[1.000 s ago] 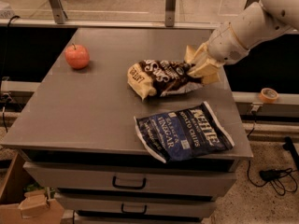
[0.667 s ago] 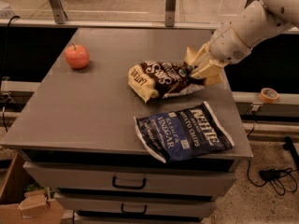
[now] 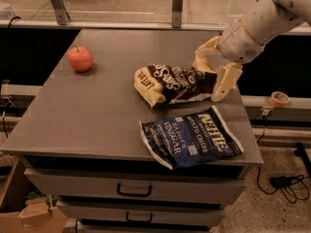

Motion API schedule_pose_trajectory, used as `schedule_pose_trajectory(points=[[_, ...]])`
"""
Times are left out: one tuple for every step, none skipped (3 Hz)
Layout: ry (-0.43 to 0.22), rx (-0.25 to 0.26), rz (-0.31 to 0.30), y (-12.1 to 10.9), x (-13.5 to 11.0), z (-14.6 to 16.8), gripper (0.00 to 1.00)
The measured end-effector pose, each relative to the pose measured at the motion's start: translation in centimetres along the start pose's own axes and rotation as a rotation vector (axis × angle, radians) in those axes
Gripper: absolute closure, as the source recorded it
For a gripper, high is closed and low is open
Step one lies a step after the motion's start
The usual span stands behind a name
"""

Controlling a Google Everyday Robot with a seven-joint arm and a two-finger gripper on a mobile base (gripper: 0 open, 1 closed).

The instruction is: Move brown chip bag near blue chip bag

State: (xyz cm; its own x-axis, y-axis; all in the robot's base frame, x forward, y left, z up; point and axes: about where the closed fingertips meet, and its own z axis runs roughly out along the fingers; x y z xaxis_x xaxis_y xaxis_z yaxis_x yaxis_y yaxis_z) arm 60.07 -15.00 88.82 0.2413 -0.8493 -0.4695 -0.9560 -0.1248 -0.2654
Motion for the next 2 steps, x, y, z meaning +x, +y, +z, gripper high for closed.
schedule_pose_trajectory(points=[[0.0,0.0,0.0,0.0,0.0,0.0,0.0],[-0.044,0.106,0.082,-1.0,0.8,-1.8,0.0]])
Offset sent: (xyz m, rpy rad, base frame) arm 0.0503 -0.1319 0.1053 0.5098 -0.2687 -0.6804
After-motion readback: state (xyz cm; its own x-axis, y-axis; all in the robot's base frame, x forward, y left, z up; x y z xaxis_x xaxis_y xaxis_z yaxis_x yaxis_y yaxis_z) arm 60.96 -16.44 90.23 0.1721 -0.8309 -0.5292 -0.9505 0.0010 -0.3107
